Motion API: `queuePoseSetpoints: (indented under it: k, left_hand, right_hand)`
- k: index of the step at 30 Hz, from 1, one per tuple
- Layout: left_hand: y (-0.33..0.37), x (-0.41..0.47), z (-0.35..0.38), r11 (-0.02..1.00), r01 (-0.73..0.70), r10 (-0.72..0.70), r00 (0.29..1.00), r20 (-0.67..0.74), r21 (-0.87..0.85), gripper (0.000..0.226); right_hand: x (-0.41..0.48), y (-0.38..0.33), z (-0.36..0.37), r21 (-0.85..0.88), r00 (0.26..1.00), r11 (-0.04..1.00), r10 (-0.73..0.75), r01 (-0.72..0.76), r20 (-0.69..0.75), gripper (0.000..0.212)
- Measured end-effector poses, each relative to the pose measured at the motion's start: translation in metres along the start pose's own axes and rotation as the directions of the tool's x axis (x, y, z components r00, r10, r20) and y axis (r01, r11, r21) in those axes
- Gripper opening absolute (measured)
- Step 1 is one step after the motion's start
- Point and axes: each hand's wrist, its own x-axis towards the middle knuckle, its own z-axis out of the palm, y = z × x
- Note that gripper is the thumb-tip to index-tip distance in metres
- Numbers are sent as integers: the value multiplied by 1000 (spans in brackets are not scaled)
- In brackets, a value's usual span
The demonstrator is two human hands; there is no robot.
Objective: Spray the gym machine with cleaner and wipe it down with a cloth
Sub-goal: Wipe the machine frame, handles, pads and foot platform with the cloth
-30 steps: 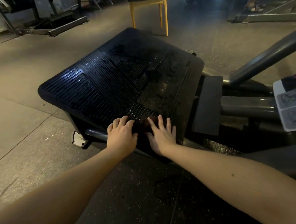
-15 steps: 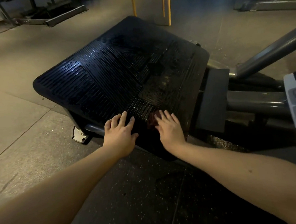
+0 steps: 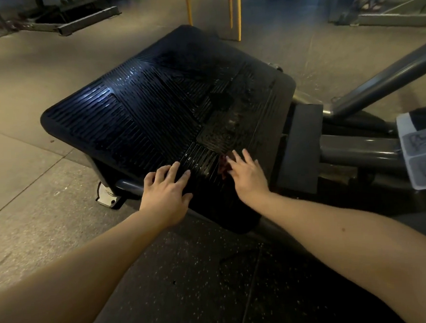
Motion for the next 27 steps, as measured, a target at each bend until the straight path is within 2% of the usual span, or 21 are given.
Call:
queuePoseSetpoints:
  k: [2, 4, 5, 8, 12, 14, 17, 19, 21, 23, 27]
  left_hand:
    - [3, 6, -5, 1000, 8, -9, 1000, -18, -29, 64]
    - [10, 18, -12, 997, 10, -12, 999, -34, -71, 62]
    - [14, 26, -16, 996, -4, 1, 999, -38, -85, 62]
    - [28, 52, -28, 993, -61, 58, 998, -24, -99, 64]
    - [35, 88, -42, 988, -148, 150, 988, 49, -45, 71]
    - [38, 105, -47, 981, -190, 193, 978, 75, -45, 74]
    - [42, 117, -47, 976, -215, 218, 970, 107, -46, 81]
    - [40, 119, -39, 973, -229, 230, 959, 168, -24, 88]
    - [33, 117, -29, 972, -233, 231, 947, 222, -16, 93]
    - [27, 116, -25, 970, -242, 241, 942, 232, -24, 94]
    - [32, 120, -31, 971, -240, 235, 943, 237, -9, 92]
  right_hand:
    - [-27, -8, 5, 46, 996, 995, -84, 86, -44, 44]
    - [-51, -6, 1, 80, 983, 980, -184, 184, -17, 41]
    - [-56, -4, -6, 118, 982, 975, -191, 189, 7, 40]
    - [-57, -10, -37, 325, 998, 946, -17, -2, 56, 40]
    - [-14, -10, -66, 472, 968, 861, 245, -189, -59, 37]
    - [9, -7, -68, 412, 949, 875, 307, -253, -70, 39]
    - [6, -9, -41, 156, 945, 935, 302, -319, 123, 45]
    - [-10, -11, -23, 20, 909, 938, 331, -347, 253, 50]
    - [-13, -14, -20, -75, 872, 918, 393, -389, 293, 54]
    - [-3, -17, -22, -130, 836, 892, 451, -432, 313, 56]
    - [14, -14, -22, -101, 810, 878, 473, -469, 346, 58]
